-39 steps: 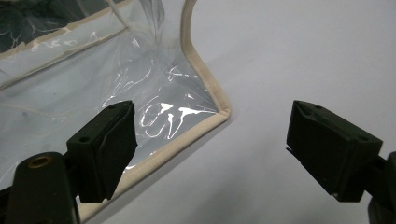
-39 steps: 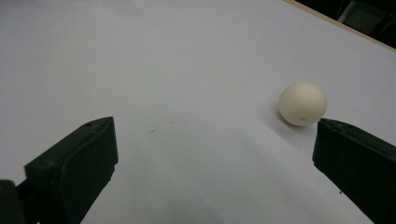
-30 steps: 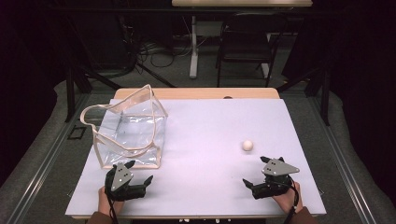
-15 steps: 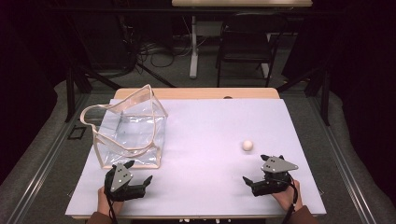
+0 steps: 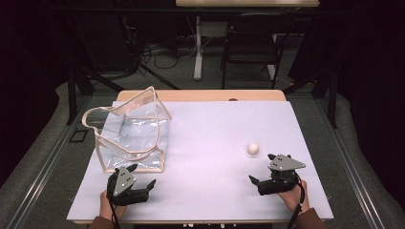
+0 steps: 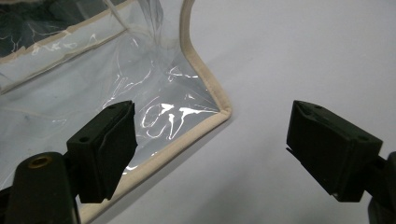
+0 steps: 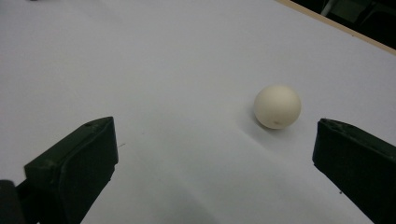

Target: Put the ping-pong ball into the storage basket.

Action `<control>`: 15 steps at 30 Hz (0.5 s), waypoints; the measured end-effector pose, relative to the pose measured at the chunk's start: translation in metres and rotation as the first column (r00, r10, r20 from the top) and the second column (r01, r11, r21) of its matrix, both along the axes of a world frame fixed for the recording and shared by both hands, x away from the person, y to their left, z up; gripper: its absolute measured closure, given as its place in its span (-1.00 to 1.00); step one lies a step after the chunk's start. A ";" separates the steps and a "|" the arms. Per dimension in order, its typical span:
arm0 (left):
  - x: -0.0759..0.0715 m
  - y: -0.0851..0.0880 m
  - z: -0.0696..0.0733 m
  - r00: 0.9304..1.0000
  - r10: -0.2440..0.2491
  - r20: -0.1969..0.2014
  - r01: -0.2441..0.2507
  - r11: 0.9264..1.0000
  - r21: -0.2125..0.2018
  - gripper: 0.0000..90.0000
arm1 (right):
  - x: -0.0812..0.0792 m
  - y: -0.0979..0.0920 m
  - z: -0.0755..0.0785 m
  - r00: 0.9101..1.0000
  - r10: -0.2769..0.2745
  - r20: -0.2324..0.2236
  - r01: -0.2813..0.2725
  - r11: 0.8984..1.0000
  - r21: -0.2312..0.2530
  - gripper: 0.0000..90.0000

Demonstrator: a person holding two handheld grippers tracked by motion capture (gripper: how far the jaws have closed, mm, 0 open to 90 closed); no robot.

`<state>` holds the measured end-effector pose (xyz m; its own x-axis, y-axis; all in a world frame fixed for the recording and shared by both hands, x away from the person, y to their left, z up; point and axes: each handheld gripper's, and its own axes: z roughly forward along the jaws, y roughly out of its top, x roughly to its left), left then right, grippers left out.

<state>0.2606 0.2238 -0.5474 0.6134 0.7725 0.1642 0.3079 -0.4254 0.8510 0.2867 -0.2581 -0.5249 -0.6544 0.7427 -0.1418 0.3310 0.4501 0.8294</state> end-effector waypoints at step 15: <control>0.001 -0.001 0.000 1.000 -0.001 0.006 0.001 1.000 0.003 -0.64 | 0.009 0.005 0.001 1.000 -0.004 -0.013 0.004 1.000 -0.011 -1.00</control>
<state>0.2616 0.2228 -0.5473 0.6131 0.7715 0.1700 0.3027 -0.4282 0.8515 0.2960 -0.2529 -0.5234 -0.6530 0.7440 -0.1417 0.3437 0.4578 0.8199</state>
